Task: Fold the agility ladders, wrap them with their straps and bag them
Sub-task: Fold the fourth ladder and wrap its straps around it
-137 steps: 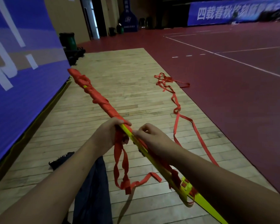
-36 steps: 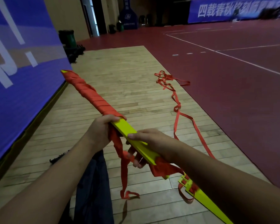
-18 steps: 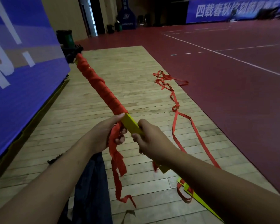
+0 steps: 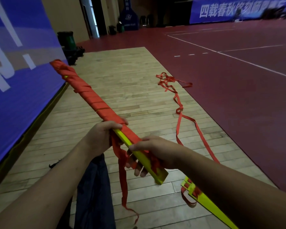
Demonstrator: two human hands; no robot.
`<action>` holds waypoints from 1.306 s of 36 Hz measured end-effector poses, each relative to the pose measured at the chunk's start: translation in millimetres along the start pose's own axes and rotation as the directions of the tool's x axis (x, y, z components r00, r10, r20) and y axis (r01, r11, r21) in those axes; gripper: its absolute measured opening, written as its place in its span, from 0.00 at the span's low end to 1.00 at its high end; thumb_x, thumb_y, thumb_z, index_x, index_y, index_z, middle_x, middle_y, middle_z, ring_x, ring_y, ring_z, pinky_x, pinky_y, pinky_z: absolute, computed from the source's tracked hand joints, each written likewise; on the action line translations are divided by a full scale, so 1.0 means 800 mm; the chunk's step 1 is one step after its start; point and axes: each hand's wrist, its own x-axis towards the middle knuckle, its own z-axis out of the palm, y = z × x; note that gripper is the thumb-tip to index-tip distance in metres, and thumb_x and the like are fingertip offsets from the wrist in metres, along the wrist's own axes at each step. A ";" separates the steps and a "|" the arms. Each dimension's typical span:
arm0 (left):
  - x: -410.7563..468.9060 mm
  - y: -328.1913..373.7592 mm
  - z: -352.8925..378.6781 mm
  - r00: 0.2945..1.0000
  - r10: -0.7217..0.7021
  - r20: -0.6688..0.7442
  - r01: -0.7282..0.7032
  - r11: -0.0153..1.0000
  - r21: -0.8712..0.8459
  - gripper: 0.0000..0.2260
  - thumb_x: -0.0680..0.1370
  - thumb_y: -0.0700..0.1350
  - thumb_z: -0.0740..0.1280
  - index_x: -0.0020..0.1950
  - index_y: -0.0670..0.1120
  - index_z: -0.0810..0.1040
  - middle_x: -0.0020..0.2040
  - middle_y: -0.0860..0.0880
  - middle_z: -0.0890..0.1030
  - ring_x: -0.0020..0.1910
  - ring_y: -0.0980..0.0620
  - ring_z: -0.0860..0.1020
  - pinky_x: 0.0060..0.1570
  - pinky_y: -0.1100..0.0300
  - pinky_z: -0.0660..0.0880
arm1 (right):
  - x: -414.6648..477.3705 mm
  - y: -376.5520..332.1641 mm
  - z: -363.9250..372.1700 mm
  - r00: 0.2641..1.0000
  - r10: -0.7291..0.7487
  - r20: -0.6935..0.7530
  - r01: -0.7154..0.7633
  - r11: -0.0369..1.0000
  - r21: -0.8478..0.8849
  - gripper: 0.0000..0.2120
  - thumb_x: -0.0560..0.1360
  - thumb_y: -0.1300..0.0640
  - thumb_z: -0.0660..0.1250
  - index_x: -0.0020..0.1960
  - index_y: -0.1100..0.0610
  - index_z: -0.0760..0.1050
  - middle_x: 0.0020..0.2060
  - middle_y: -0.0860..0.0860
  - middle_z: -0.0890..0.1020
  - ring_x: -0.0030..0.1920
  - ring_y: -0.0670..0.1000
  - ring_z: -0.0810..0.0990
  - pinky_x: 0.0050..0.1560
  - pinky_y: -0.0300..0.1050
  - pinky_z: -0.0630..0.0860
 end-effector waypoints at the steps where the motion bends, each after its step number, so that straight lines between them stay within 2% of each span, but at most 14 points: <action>1: -0.001 0.001 0.000 1.000 0.000 0.005 0.000 1.000 -0.014 0.10 0.69 0.43 0.66 0.49 0.44 0.80 0.38 0.45 0.75 0.37 0.45 0.77 0.40 0.53 0.76 | -0.002 0.000 0.002 0.998 -0.013 0.055 0.009 0.998 0.065 0.10 0.82 0.59 0.63 0.61 0.62 0.71 0.47 0.60 0.83 0.40 0.56 0.84 0.41 0.47 0.83; 6: 0.001 0.004 0.001 0.994 -0.104 -0.019 0.104 0.994 0.012 0.17 0.71 0.50 0.66 0.54 0.42 0.77 0.40 0.44 0.80 0.40 0.45 0.80 0.41 0.53 0.77 | 0.004 -0.001 0.012 0.993 -0.118 -0.019 0.119 0.982 0.144 0.09 0.81 0.64 0.64 0.60 0.63 0.71 0.39 0.55 0.78 0.32 0.50 0.77 0.34 0.43 0.76; 10: 0.001 0.001 0.005 0.975 -0.220 0.000 0.218 0.966 0.136 0.22 0.77 0.60 0.66 0.55 0.41 0.75 0.37 0.44 0.77 0.33 0.49 0.76 0.34 0.59 0.76 | 0.006 -0.001 0.010 0.958 -0.167 -0.231 0.143 0.983 -0.118 0.07 0.82 0.62 0.64 0.59 0.61 0.73 0.38 0.55 0.78 0.32 0.50 0.78 0.34 0.44 0.77; 14: 0.004 0.001 0.010 0.974 -0.226 0.009 0.221 0.960 0.173 0.16 0.81 0.54 0.63 0.54 0.41 0.76 0.32 0.48 0.72 0.31 0.49 0.76 0.35 0.59 0.76 | 0.012 0.005 0.006 0.896 -0.277 -0.347 0.113 0.898 -0.425 0.07 0.82 0.59 0.64 0.59 0.60 0.72 0.40 0.56 0.80 0.30 0.48 0.78 0.30 0.41 0.76; 21: 0.002 0.000 0.005 0.986 -0.153 0.071 0.137 0.973 0.186 0.18 0.76 0.49 0.68 0.60 0.39 0.74 0.35 0.46 0.77 0.39 0.45 0.81 0.44 0.51 0.80 | 0.017 0.004 0.007 0.802 -0.405 -0.438 0.148 0.846 -0.512 0.05 0.82 0.58 0.64 0.58 0.55 0.72 0.42 0.55 0.81 0.33 0.50 0.79 0.33 0.44 0.78; 24: 0.004 0.001 0.006 0.997 -0.051 0.057 0.042 0.986 0.161 0.21 0.72 0.51 0.72 0.59 0.41 0.76 0.34 0.48 0.75 0.37 0.47 0.78 0.42 0.55 0.79 | 0.022 0.005 0.008 0.728 -0.489 -0.480 0.050 0.736 -0.675 0.05 0.82 0.55 0.63 0.57 0.52 0.71 0.44 0.51 0.80 0.39 0.52 0.80 0.43 0.56 0.82; 27: 0.006 0.002 0.021 1.000 -0.019 -0.015 0.021 0.994 0.111 0.18 0.76 0.54 0.66 0.56 0.41 0.75 0.31 0.50 0.71 0.30 0.51 0.73 0.32 0.62 0.73 | 0.023 0.007 0.013 0.703 -0.560 -0.439 -0.083 0.548 -0.832 0.06 0.83 0.52 0.61 0.56 0.52 0.66 0.44 0.49 0.76 0.40 0.48 0.76 0.41 0.50 0.78; 29: 0.009 0.000 0.030 0.993 0.009 -0.120 0.011 0.988 0.157 0.19 0.75 0.59 0.64 0.49 0.42 0.75 0.29 0.51 0.68 0.27 0.53 0.68 0.27 0.65 0.68 | 0.024 0.011 0.020 0.716 -0.568 -0.406 -0.081 0.509 -0.857 0.10 0.83 0.47 0.61 0.54 0.51 0.64 0.45 0.49 0.75 0.39 0.46 0.74 0.38 0.45 0.74; 32: 0.011 -0.006 0.029 0.979 0.087 -0.184 -0.022 0.944 0.330 0.20 0.75 0.61 0.65 0.40 0.45 0.72 0.26 0.53 0.69 0.25 0.55 0.67 0.26 0.65 0.66 | 0.026 0.010 0.026 0.770 -0.449 -0.454 0.031 0.736 -0.677 0.17 0.82 0.40 0.60 0.56 0.54 0.68 0.43 0.49 0.76 0.38 0.47 0.74 0.37 0.46 0.73; 35: 0.005 -0.003 0.018 0.992 0.070 -0.102 -0.043 0.966 0.253 0.20 0.74 0.61 0.68 0.39 0.45 0.73 0.28 0.52 0.69 0.27 0.54 0.68 0.28 0.64 0.68 | 0.019 0.000 0.019 0.839 -0.282 -0.466 0.100 0.921 -0.377 0.22 0.82 0.41 0.61 0.59 0.61 0.73 0.40 0.52 0.76 0.33 0.48 0.73 0.32 0.44 0.72; 38: 0.001 -0.001 0.015 0.994 0.091 -0.062 -0.066 0.943 0.326 0.20 0.74 0.63 0.67 0.42 0.44 0.75 0.29 0.52 0.73 0.28 0.55 0.72 0.29 0.65 0.71 | 0.009 -0.005 0.011 0.886 -0.250 -0.390 0.147 0.950 -0.276 0.26 0.80 0.41 0.64 0.58 0.65 0.76 0.38 0.54 0.75 0.31 0.49 0.74 0.30 0.43 0.72; 41: 0.003 -0.003 0.016 0.990 0.120 -0.072 -0.082 0.914 0.397 0.16 0.77 0.58 0.64 0.46 0.45 0.77 0.32 0.53 0.75 0.31 0.57 0.74 0.32 0.63 0.73 | 0.006 -0.016 0.003 0.855 -0.280 -0.437 0.193 0.953 -0.234 0.21 0.78 0.43 0.68 0.49 0.63 0.77 0.33 0.52 0.73 0.26 0.46 0.72 0.26 0.41 0.69; 44: 0.009 -0.005 0.016 0.994 0.067 -0.082 -0.042 0.960 0.276 0.11 0.82 0.50 0.62 0.49 0.44 0.78 0.34 0.51 0.74 0.34 0.52 0.73 0.33 0.60 0.74 | 0.005 -0.021 -0.005 0.823 -0.324 -0.467 0.201 0.934 -0.295 0.17 0.77 0.45 0.71 0.41 0.57 0.74 0.28 0.51 0.70 0.22 0.46 0.69 0.24 0.40 0.67; 47: 0.012 -0.007 0.013 0.994 0.037 -0.104 -0.023 0.990 0.139 0.14 0.81 0.52 0.62 0.50 0.44 0.81 0.37 0.49 0.75 0.36 0.52 0.72 0.36 0.58 0.72 | 0.000 -0.022 -0.012 0.816 -0.352 -0.459 0.208 0.919 -0.336 0.16 0.77 0.46 0.71 0.41 0.57 0.74 0.29 0.51 0.71 0.23 0.46 0.70 0.24 0.40 0.67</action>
